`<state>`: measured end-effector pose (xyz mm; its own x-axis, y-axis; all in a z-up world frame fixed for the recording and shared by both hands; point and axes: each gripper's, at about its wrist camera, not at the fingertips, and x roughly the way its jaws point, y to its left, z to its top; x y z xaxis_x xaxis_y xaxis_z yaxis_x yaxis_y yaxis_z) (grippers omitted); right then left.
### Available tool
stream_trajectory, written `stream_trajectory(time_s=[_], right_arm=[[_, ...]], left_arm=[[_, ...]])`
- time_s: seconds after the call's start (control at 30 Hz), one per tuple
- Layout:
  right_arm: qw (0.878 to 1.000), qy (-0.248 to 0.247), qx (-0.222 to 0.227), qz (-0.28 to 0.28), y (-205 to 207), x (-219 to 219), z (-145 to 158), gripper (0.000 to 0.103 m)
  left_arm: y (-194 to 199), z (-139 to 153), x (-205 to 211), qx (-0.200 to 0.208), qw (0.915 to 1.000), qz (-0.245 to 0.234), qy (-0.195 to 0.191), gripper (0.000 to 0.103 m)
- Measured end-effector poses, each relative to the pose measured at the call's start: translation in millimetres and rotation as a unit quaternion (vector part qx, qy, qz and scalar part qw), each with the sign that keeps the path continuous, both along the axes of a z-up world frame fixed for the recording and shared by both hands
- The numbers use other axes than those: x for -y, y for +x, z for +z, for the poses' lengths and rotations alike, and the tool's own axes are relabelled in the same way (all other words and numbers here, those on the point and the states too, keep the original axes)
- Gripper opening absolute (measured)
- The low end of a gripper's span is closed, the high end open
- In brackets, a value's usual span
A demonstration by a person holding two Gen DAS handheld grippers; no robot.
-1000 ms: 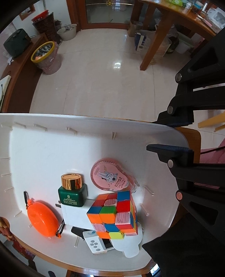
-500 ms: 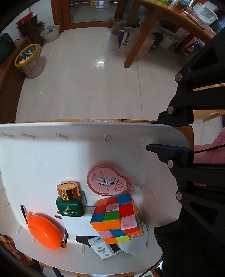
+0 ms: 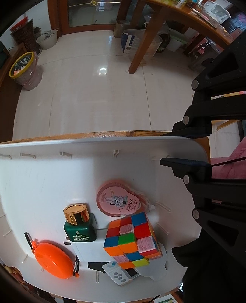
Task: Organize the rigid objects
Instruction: 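Move the left tool toward the beige box and gold round object, then grasp the beige box with the left gripper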
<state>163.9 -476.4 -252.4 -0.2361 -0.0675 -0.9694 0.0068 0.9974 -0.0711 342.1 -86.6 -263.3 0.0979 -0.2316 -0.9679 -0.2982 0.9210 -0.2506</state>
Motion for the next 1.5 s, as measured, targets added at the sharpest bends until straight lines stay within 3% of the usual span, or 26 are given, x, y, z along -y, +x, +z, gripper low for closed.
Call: stream_trajectory(time_s=[0.13, 0.5, 1.07, 1.5], right_arm=[[1.000, -0.001, 0.001, -0.001, -1.2, -0.3, 0.8, 0.018], [1.000, -0.002, 0.007, 0.001, -4.9, -4.3, 1.7, 0.019], [0.999, 0.009, 0.042, 0.015, -17.6, -8.6, 15.2, 0.019], [0.996, 0.010, 0.087, 0.023, -28.5, -10.8, 22.0, 0.019]], left_arm=[[2.0, -0.5, 2.4, -0.001, 1.0000, -0.004, -0.002, 0.036], [-3.1, 3.9, 0.8, -0.003, 1.0000, -0.005, 0.001, 0.031], [-44.3, 43.0, -12.7, 0.014, 0.9998, -0.003, 0.013, 0.029], [-87.3, 91.8, 0.7, 0.048, 0.9974, -0.031, 0.042, 0.029]])
